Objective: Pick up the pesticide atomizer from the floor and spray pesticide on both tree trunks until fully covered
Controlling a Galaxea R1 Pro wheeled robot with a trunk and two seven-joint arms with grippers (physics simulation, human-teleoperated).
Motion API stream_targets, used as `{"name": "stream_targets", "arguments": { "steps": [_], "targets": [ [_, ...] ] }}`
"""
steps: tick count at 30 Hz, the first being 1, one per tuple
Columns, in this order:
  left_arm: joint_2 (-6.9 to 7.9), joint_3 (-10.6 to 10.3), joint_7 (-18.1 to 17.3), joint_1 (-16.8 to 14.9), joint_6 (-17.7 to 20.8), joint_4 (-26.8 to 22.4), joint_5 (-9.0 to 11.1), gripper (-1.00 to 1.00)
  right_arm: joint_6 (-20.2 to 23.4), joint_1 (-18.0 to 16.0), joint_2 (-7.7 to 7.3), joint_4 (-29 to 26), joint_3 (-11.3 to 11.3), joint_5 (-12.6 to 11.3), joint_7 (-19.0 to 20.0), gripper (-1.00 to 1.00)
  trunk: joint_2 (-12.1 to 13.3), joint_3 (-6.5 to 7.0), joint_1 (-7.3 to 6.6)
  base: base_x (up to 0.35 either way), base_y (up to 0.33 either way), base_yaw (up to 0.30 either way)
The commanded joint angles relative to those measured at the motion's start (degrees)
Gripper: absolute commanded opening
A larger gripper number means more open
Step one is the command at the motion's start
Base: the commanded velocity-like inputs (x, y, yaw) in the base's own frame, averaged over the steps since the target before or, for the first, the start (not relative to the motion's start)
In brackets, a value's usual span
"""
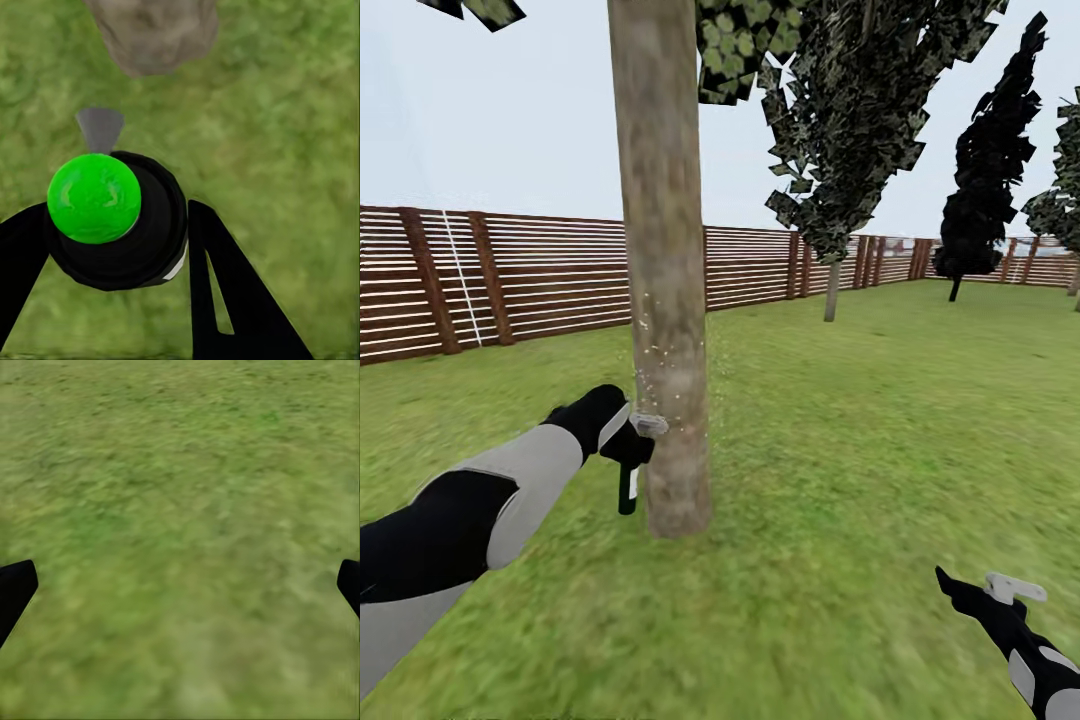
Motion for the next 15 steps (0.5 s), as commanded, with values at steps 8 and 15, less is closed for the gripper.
{"name": "stream_targets", "arguments": {
  "steps": [8, 15],
  "targets": [
    [0.16, 0.1, 0.13, 9.52, -17.73, -0.09, 0.04, -1.0, 0.0, 0.0, 0.0, 0.05, 0.0, -0.03, 0.0, 1.0, -0.01, 0.01, -0.01, 0.0, 0.0, 0.005],
    [0.08, 0.11, 0.15, 11.39, -22.79, -0.09, 0.16, -1.0, 0.0, 0.0, 0.0, 0.05, 0.0, -0.02, 0.0, 1.0, -0.01, 0.01, -0.01, 0.0, 0.0, 0.0]
  ]
}}
